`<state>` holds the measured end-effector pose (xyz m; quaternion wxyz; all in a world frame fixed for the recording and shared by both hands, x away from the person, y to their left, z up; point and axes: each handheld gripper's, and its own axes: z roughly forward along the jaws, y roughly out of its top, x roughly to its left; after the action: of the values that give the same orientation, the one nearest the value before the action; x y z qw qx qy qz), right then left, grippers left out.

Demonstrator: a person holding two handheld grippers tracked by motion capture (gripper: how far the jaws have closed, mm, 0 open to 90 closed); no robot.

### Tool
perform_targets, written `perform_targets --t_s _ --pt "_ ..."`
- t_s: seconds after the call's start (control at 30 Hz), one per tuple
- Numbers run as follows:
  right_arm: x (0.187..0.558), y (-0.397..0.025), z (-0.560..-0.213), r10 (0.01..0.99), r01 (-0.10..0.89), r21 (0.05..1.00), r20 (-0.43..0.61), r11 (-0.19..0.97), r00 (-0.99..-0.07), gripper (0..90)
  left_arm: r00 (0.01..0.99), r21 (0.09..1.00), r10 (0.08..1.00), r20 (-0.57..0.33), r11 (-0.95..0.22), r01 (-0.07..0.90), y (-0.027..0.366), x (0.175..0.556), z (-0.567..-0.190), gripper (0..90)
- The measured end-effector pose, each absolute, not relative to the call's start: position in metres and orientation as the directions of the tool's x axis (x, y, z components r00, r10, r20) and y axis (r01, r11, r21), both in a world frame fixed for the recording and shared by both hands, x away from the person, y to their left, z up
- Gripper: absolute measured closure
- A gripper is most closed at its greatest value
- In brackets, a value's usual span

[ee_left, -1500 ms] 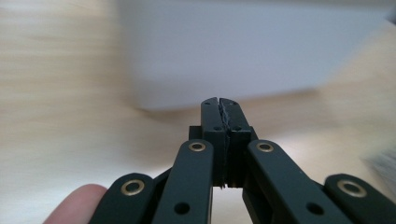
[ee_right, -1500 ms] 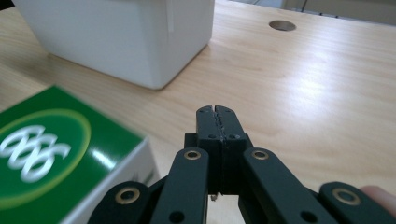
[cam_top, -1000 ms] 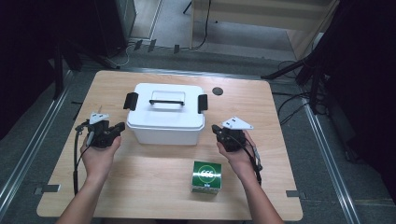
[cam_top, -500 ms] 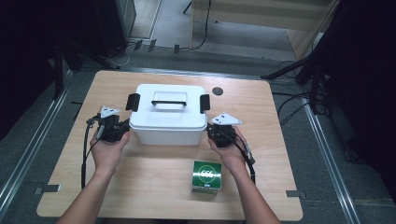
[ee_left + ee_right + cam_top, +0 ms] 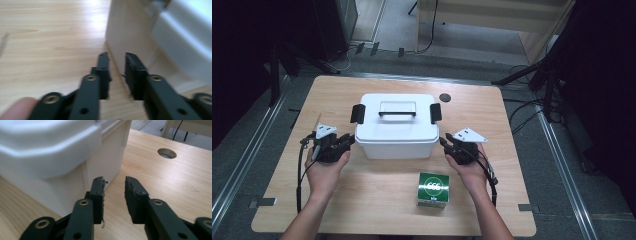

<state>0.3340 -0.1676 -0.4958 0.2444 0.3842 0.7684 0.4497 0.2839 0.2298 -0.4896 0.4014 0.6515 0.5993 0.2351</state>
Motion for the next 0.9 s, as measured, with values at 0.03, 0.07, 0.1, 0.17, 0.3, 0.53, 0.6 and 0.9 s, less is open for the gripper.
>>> perform_targets --t_s 0.03,0.07,0.1,0.17,0.3,0.53,0.6,0.9 --pt "0.333 -0.171 -0.496 0.818 0.36 0.883 -0.044 0.3 -0.574 63.4 0.171 0.805 0.97 -0.175 0.041 0.592 0.23 0.284 -0.49 64.5" --pt "0.333 -0.171 -0.496 0.818 0.36 0.883 -0.044 0.3 -0.574 63.4 0.154 0.802 0.972 -0.18 0.054 0.595 0.234 0.28 -0.491 64.5" --pt "0.332 -0.175 -0.497 0.827 0.351 0.887 -0.058 0.299 -0.559 61.1 0.137 0.795 0.974 -0.183 0.065 0.603 0.24 0.275 -0.493 57.8" --pt "0.33 -0.183 -0.497 0.844 0.344 0.891 -0.077 0.297 -0.53 57.2 0.122 0.795 0.974 -0.191 0.081 0.601 0.248 0.265 -0.497 50.6" --pt "0.325 -0.197 -0.49 0.858 0.404 0.86 -0.072 0.312 -0.509 51.5 0.077 0.795 0.987 -0.145 0.07 0.602 0.262 0.243 -0.505 28.1" --pt "0.321 -0.204 -0.478 0.822 0.409 0.825 -0.111 0.39 -0.559 18.4 -0.006 0.798 0.994 -0.108 0.09 0.596 0.294 0.207 -0.527 9.0" --pt "0.322 -0.206 -0.468 0.795 0.408 0.815 -0.103 0.413 -0.598 11.5 -0.027 0.803 0.996 -0.088 0.087 0.59 0.302 0.201 -0.533 1.3" --pt "0.33 -0.203 -0.439 0.703 0.381 0.762 -0.133 0.523 -0.699 2.9 -0.021 0.804 0.998 -0.063 0.064 0.591 0.315 0.198 -0.545 0.0"
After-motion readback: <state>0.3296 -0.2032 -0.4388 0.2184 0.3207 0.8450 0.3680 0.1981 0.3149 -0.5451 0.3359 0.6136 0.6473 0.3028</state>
